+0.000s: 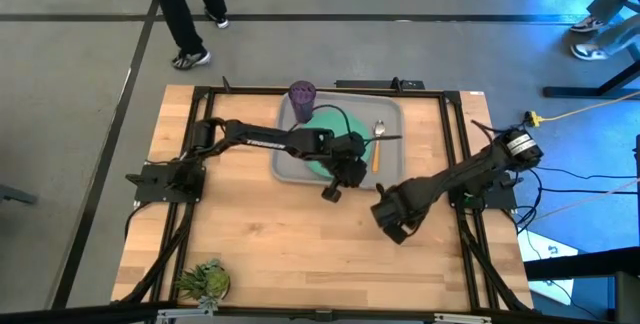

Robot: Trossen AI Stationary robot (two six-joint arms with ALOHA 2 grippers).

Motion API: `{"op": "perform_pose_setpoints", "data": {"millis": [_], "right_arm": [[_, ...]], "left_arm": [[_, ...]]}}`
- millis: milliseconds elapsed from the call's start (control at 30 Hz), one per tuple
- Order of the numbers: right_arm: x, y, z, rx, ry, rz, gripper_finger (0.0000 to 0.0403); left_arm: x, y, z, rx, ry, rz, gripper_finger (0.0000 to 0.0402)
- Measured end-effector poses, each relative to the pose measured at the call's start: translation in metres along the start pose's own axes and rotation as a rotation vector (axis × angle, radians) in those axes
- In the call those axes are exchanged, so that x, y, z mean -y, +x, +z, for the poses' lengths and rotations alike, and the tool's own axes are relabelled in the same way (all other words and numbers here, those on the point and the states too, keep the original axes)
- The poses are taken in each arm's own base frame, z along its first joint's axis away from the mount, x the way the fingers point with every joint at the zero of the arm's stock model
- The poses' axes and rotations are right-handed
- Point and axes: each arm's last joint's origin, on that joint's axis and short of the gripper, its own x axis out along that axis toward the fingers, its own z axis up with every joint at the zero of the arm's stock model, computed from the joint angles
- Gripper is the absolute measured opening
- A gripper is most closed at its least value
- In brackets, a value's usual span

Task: Pick and place plate/cup/fork/spoon on tray
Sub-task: Put the yellow fork on the gray tray to the right of the yellow spoon

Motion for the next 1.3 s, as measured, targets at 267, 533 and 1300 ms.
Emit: {"op": "perform_pose_setpoints", "data": {"millis": [267,533,1300], "right_arm": [[0.022,-0.040,0.021,0.074,0.142,-0.146,0.0032],[0.052,-0.044,0.051,0.067,0.231,-0.232,0.0032],[0.136,-0.001,0.174,-0.132,0.453,-0.078,0.0033]], "left_arm": [[-0.014,-0.044,0.017,-0.067,-0.002,-0.007,0.0000],[-0.032,-0.112,0.018,-0.095,-0.028,0.104,0.0000],[-0.064,-0.212,-0.004,-0.095,-0.072,0.336,0.0000]]}}
